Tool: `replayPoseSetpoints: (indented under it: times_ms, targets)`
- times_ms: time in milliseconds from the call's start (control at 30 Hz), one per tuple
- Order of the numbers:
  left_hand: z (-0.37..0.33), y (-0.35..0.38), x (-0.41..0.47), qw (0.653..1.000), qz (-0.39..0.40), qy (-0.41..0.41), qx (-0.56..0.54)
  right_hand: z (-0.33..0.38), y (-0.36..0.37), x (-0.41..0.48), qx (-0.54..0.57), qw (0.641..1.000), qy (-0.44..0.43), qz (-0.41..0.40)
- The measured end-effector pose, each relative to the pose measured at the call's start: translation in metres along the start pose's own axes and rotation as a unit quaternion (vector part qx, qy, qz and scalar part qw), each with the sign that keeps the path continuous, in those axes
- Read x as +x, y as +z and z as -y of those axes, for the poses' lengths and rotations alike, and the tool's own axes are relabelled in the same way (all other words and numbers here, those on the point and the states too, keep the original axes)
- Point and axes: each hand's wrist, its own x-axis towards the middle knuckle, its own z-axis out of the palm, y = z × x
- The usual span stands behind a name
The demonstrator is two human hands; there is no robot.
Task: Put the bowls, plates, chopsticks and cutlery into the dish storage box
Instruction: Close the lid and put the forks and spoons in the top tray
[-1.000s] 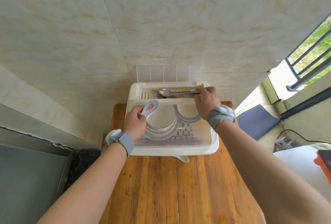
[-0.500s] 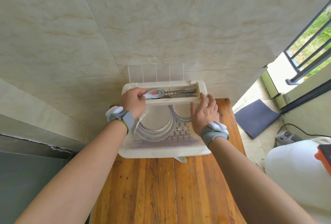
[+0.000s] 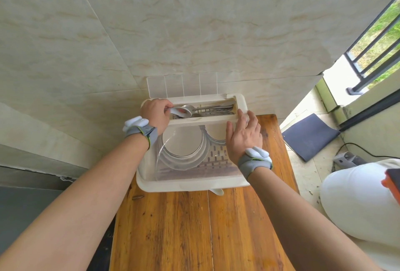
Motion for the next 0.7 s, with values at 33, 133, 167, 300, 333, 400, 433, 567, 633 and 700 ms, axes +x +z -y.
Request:
replayPoseSetpoints:
  times_ms: [33,133,167,300,333,400,433,567,633,700]
  targets:
    - [0.001,0.001,0.0,1.0,0.009,0.006,0.007,0.0,0.001,0.0,0.002,1.0,-0.001,-0.003]
    - [0.002,0.003,0.0,0.999,0.035,0.006,0.023,0.0,0.001,-0.001,0.0,1.0,-0.004,-0.011]
    - [0.004,0.002,0.0,0.999,0.043,0.006,0.026,0.0,0.001,-0.001,0.0,1.0,-0.007,-0.012]
    - [0.009,0.001,0.003,0.996,0.076,0.018,0.04,0.0,0.001,-0.001,0.001,1.0,-0.007,-0.015]
    - [0.011,0.001,0.004,0.995,0.087,0.024,0.046,0.001,0.001,-0.002,0.0,1.0,-0.007,-0.016]
    - [0.012,0.001,0.003,0.994,0.09,0.036,0.048,0.001,0.0,-0.002,-0.002,1.0,-0.008,-0.018]
    - [0.011,0.0,0.002,0.995,0.08,0.04,0.043,0.001,0.0,-0.002,-0.001,1.0,-0.009,-0.019]
    - [0.006,-0.001,-0.001,0.998,-0.02,0.057,-0.015,0.0,0.0,-0.002,-0.004,1.0,-0.007,-0.017]
    - [0.002,-0.003,-0.001,0.995,-0.065,0.024,-0.073,0.0,0.0,-0.002,-0.006,1.0,-0.007,-0.016]
    - [-0.004,-0.009,-0.002,0.984,-0.08,-0.041,-0.156,0.0,0.0,-0.002,-0.005,1.0,-0.006,-0.015]
